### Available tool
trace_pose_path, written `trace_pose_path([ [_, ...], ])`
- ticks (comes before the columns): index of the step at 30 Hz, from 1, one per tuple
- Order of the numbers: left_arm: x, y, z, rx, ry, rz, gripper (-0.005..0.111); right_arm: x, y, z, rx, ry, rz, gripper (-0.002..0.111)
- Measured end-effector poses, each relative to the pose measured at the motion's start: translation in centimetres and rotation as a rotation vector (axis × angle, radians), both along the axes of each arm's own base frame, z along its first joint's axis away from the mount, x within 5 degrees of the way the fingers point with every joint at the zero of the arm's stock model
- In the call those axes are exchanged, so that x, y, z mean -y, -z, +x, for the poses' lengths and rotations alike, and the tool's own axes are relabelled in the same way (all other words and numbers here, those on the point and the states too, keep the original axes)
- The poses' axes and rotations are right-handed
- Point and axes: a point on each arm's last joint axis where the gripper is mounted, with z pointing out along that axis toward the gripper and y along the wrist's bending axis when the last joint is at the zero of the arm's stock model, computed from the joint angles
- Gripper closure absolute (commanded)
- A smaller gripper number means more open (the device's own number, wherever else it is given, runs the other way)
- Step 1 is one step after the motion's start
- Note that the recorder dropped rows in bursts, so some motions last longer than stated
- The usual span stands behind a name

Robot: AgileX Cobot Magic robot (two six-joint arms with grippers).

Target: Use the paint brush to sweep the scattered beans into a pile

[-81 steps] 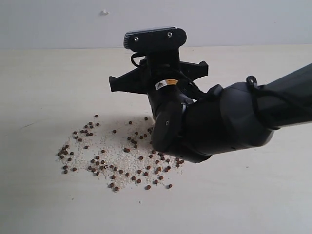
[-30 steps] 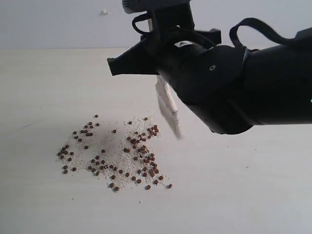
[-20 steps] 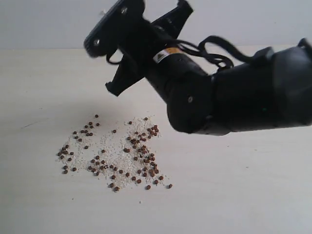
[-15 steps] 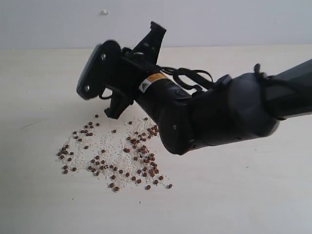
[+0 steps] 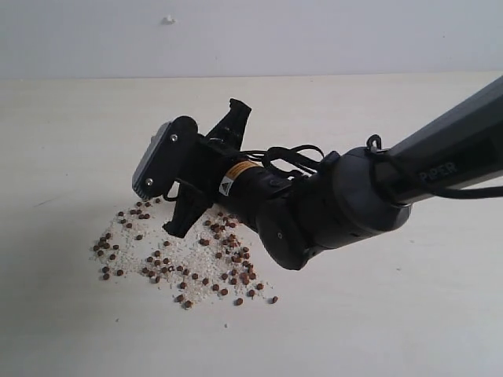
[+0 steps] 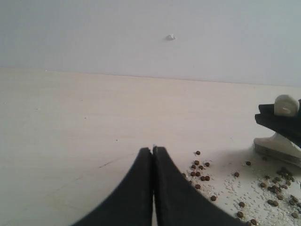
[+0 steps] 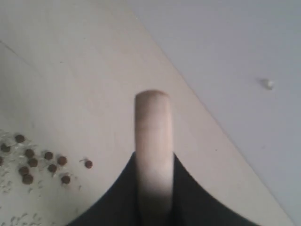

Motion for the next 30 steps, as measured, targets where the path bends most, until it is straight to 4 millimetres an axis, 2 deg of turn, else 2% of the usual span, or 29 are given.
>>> trace_pose_path([
  [3,0.0,0.0,0.0,0.000,0.000,0.000,0.107,-0.1,0.1,-0.2,-0.041,-0.009,0.013,0.108],
  [7,0.0,0.0,0.0,0.000,0.000,0.000,0.107,-0.1,-0.8,-0.3,-0.103,0.008,0.073,0.108],
  [11,0.0,0.0,0.0,0.000,0.000,0.000,0.107,0.0,-2.3,-0.6,-0.191,0.030,0.135,0.108],
  [16,0.0,0.0,0.0,0.000,0.000,0.000,0.107,0.4,-5.1,-1.2,-0.253,0.045,0.210,0.108],
  [24,0.0,0.0,0.0,0.000,0.000,0.000,0.107,1.1,-9.5,-1.7,-0.168,0.025,0.267,0.108],
  [30,0.0,0.0,0.0,0.000,0.000,0.000,0.107,1.5,-9.8,-1.3,-0.080,0.048,0.224,0.108],
])
